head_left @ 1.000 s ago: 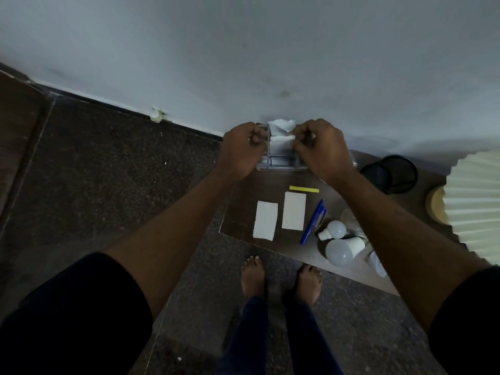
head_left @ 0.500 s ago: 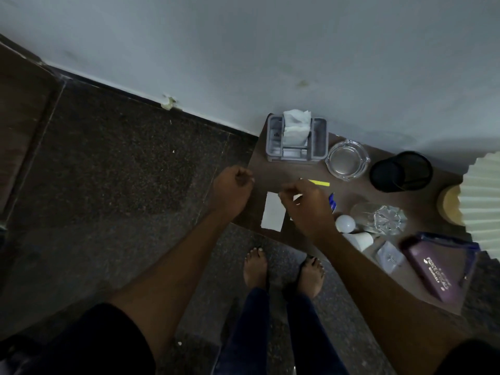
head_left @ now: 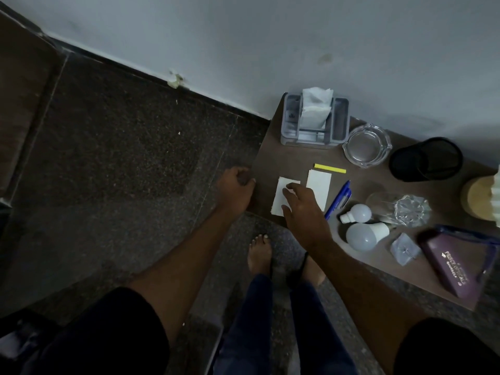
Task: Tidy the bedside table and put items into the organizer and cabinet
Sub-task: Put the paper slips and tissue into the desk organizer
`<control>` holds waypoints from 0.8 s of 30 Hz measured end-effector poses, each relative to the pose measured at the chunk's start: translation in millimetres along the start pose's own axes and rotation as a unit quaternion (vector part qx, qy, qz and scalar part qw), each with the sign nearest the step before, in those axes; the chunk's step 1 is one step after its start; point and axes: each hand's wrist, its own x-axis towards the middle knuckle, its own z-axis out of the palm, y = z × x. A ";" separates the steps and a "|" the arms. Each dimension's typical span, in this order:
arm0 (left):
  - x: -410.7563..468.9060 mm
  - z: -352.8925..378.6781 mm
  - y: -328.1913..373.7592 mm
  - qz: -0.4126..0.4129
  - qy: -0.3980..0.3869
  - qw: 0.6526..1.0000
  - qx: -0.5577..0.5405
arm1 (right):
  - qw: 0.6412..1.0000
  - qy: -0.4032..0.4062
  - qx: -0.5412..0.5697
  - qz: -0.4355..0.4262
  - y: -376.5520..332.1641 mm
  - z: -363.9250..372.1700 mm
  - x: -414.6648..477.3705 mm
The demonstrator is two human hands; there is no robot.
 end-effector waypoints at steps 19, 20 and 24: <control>37.6 -10.8 -22.0 -0.149 -0.096 0.952 -0.251 | 0.998 -0.018 0.000 -0.068 -43.7 17.9 61.1; 38.5 -11.9 -22.3 -0.157 -0.103 0.947 -0.261 | 0.997 -0.017 0.004 -0.073 -45.8 19.1 63.0; 40.3 -14.4 -22.4 -0.154 -0.122 0.946 -0.257 | 0.996 -0.003 0.037 -0.081 -47.7 21.6 66.1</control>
